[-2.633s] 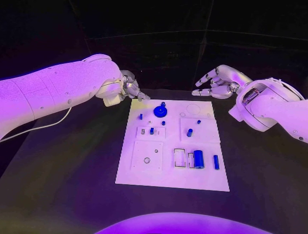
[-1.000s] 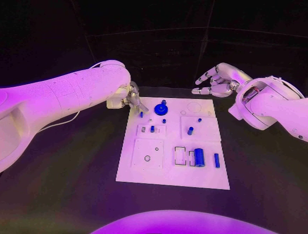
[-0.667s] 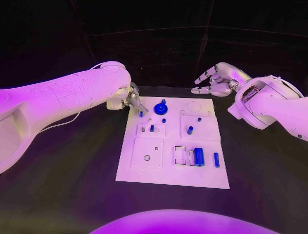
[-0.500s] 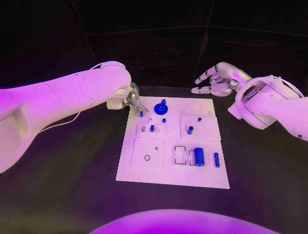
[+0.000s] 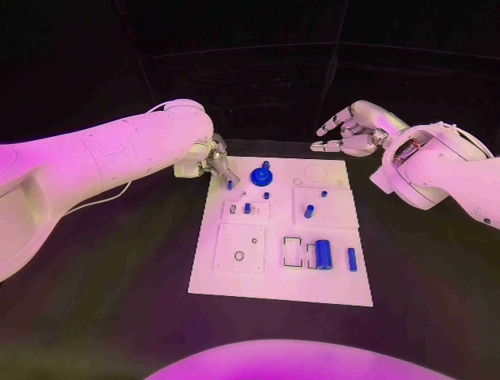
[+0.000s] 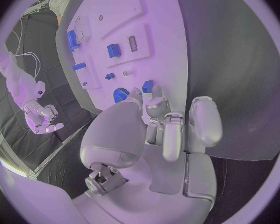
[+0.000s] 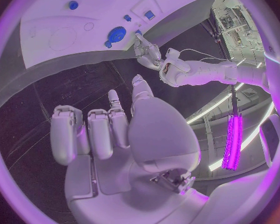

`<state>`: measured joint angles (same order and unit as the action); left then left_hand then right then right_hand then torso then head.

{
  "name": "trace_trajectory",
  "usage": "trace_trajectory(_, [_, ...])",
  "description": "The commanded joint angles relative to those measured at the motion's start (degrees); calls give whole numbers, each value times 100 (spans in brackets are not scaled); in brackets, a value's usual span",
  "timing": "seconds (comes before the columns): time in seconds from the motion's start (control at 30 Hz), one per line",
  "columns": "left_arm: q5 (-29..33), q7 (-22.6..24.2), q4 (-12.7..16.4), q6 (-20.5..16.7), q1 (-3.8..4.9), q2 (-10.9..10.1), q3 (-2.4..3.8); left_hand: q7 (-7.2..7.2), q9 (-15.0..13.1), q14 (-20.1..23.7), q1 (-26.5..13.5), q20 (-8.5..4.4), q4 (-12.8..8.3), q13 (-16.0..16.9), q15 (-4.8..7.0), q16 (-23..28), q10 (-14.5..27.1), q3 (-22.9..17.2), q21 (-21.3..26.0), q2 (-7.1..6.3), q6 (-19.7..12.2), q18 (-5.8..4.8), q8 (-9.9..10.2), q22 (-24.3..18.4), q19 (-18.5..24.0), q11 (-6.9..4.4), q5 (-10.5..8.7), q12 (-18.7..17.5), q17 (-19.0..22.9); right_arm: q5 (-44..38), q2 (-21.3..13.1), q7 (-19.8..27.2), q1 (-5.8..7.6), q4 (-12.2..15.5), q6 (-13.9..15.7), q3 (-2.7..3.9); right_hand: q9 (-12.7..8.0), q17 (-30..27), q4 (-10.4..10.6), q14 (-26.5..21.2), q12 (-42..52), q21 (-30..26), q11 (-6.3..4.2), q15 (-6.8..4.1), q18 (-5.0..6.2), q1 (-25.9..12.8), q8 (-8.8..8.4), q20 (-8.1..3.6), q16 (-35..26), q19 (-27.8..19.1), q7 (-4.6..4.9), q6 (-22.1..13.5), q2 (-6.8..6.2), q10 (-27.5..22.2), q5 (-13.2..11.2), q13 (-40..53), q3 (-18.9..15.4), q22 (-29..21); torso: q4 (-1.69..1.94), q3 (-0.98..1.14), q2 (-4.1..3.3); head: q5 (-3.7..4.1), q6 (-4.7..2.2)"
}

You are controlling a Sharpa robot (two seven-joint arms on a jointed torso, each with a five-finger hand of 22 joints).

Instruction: Assemble the parts on the task board

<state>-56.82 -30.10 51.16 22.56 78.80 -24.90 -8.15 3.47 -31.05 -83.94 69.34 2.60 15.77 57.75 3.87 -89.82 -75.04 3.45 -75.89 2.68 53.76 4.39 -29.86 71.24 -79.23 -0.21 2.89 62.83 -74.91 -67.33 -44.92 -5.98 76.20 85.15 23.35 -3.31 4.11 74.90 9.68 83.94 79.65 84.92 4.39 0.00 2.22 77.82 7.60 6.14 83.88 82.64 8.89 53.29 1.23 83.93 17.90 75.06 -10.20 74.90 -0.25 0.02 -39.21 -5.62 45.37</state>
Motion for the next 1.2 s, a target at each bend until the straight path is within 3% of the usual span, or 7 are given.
trace_trajectory(0.03, [-2,55,-1,76,8,6,1,-7,-12,-606,200,-15,-107,-13,11,-18,-13,-58,20,53,22,30,-36,3,-36,-50,15,19,-1509,5,4,30,11,6,34,4,-10,359,5,359,-20,-26,-48,-30,36,44,32,-4,-21,-31,-2,-22,5,-9,32,615,-36,471,2,-3,-2,1,8])
trace_trajectory(0.67, [-1,96,17,157,7,-14,2,-34,-9,-606,587,-24,-313,-30,23,-18,-24,-262,16,213,19,24,-52,34,-50,-72,18,20,-1509,5,7,33,11,2,36,4,-10,359,5,359,-20,-26,-48,-30,36,44,32,-4,-21,-31,-2,-22,5,-9,32,615,-36,471,5,-4,-5,-20,29])
trace_trajectory(0.87, [45,155,31,41,6,-41,2,-83,15,-606,1280,-63,-798,-62,65,-18,-17,-812,23,390,-45,25,-15,44,-53,-121,22,-19,-1509,5,8,37,11,1,37,4,-9,363,13,359,-15,-28,-48,-29,37,43,34,-4,-20,-34,-2,-21,9,-6,40,619,-45,468,5,-4,-2,-25,42])
trace_trajectory(1.07, [183,246,141,-127,6,-136,4,-57,11,-606,1376,-57,-986,-101,47,-18,-31,-1222,35,301,-71,22,-15,50,-53,-102,21,-55,-1509,5,4,40,11,-1,39,4,-9,364,16,360,-14,-29,-48,-29,37,42,34,-4,-19,-35,-2,-20,10,-5,43,620,-48,466,7,-2,2,-24,50])
trace_trajectory(1.2, [346,295,281,-331,10,-247,5,-47,-6,-606,1303,-49,-1052,-127,40,-18,-50,-1546,35,188,-74,21,-34,66,-61,-95,22,-72,-1509,5,2,41,11,-6,41,4,-9,364,16,360,-14,-29,-48,-29,37,42,34,-4,-19,-35,-2,-20,10,-5,43,620,-48,466,8,0,4,-91,47])
